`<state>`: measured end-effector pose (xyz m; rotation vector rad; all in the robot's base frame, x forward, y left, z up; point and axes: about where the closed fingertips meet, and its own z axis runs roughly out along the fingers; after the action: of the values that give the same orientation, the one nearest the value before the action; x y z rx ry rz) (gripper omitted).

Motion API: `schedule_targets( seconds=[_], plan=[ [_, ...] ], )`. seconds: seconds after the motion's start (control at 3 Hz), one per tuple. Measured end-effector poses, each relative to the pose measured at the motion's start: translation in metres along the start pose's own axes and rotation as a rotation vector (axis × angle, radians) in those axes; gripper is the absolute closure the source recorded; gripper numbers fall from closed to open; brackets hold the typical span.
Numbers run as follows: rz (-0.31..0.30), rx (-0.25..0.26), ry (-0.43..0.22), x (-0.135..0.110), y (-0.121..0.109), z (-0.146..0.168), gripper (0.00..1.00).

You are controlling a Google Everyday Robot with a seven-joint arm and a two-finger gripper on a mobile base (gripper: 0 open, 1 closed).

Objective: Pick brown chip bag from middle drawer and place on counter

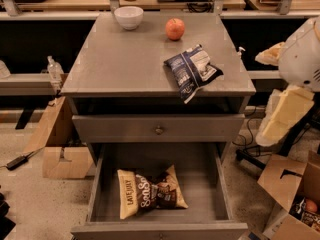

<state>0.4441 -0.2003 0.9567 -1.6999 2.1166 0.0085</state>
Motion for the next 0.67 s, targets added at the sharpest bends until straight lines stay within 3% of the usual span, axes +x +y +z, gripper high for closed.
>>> schedule_targets(
  seconds=[0.67],
  plan=[
    [-0.014, -0.058, -0.282, 0.011, 0.035, 0.131, 0.00]
  ],
)
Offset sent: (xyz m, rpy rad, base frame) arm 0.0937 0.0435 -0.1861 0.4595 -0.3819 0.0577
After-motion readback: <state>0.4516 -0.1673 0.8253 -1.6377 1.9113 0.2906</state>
